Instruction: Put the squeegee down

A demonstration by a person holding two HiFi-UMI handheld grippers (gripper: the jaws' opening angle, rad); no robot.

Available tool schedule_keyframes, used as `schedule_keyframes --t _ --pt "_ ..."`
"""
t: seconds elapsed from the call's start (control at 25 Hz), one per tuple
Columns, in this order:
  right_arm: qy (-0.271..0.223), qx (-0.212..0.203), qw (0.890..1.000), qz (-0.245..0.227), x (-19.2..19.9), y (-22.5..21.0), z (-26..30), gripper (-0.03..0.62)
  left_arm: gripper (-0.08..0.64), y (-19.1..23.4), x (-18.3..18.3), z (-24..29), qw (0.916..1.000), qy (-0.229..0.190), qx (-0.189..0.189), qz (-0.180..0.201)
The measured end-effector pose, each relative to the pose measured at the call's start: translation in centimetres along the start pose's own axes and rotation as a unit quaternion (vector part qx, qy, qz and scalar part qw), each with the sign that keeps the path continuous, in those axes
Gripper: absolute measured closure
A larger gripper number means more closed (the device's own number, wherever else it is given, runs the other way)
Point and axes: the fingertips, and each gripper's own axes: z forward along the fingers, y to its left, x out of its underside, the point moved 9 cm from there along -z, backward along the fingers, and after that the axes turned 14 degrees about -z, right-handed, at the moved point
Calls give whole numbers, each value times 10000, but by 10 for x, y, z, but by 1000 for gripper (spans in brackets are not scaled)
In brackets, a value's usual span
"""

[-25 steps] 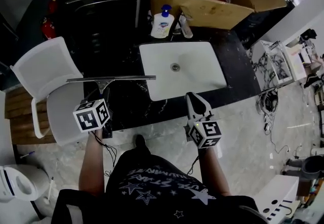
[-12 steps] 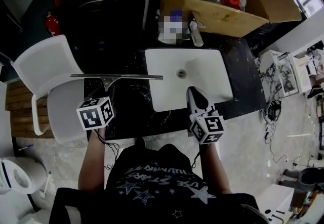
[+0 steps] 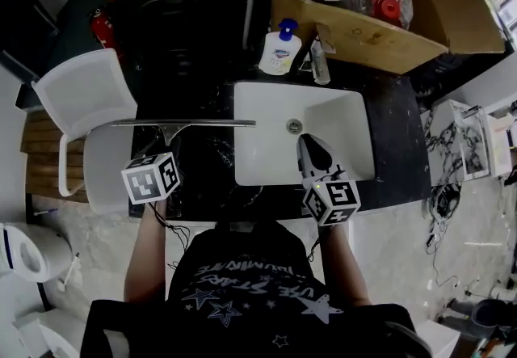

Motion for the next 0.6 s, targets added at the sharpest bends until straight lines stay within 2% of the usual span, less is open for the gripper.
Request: schedule_keyframes --t 0.2,0.28,0.6 --pt "-24 -280 9996 0 -1 -32 14 538 423 -7 -1 19 9998 -75 -202 -53" --pt "-15 -376 9993 12 2 -41 18 538 422 -13 -5 21 9992 -49 -401 -35" --pt "-33 -580 9982 123 10 -59 32 538 422 -20 -3 37 9972 85 -742 -37"
